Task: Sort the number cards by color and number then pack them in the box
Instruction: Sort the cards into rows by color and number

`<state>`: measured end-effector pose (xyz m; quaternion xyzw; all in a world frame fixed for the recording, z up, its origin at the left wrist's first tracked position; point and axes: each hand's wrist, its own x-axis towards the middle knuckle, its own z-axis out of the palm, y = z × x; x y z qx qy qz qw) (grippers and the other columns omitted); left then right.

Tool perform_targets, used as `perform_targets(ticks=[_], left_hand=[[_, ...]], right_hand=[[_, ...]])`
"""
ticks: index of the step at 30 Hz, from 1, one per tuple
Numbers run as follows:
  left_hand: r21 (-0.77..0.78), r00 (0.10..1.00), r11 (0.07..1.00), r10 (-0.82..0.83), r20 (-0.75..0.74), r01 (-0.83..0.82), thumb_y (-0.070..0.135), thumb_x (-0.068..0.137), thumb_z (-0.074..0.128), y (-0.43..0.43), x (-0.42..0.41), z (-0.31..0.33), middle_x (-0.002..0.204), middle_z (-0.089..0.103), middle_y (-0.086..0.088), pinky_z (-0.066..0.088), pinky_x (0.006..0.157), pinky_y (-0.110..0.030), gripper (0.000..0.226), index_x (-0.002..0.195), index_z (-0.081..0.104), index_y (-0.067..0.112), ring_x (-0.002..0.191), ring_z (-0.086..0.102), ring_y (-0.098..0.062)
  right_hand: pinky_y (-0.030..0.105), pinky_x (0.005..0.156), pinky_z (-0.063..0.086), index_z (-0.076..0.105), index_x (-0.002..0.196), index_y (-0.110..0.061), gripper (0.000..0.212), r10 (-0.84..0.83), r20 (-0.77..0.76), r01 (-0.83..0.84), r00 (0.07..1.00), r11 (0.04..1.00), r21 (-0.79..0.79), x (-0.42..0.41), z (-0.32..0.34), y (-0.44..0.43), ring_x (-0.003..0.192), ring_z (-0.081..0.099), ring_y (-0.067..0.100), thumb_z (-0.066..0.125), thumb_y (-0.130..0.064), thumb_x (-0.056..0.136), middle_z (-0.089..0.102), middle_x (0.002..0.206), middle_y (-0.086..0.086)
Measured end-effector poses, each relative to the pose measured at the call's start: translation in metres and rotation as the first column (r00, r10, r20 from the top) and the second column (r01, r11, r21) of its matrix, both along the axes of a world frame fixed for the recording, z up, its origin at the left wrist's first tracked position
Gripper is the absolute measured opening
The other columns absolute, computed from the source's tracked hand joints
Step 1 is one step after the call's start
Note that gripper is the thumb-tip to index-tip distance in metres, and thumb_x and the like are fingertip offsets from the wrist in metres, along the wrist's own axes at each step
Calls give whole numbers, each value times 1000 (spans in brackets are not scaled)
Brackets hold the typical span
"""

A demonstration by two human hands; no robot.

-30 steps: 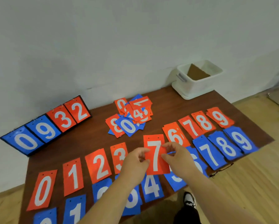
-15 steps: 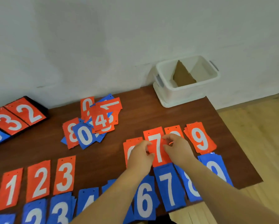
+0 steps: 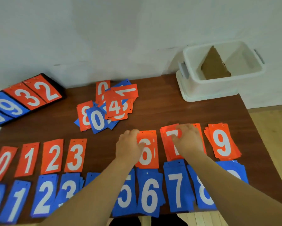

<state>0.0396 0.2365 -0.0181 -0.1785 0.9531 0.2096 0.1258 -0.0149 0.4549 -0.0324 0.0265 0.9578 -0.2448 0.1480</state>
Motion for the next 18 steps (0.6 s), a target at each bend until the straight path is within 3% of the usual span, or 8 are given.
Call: perform_targets(ticks=[8,12,18], left_hand=[[-75,987,985,156,-27,-157,43,92,71,-162,28,27,133,55,-2,51,101,-43,51,137,55,26,124,52,-25],[-54,984,983,177,-23,-178,41,90,73,-215,25,22,125,56,-3,53,96,-41,50,135,57,24,118,54,-24],[-24,988,988,150,22,-150,45,88,74,-262,6,5,132,55,-3,54,98,-41,59,140,51,28,123,54,-23]], right_hand=[[37,98,49,67,121,-26,33,109,-71,-116,992,987,-111,-7,21,-105,122,51,23,70,-33,89,57,131,0],[36,94,50,66,122,-27,32,127,-31,-129,991,989,-73,-6,23,-154,122,50,22,70,-33,91,55,133,-1],[38,99,51,64,126,-27,36,108,8,-107,994,994,-11,-13,20,-208,126,50,21,70,-36,91,52,139,-1]])
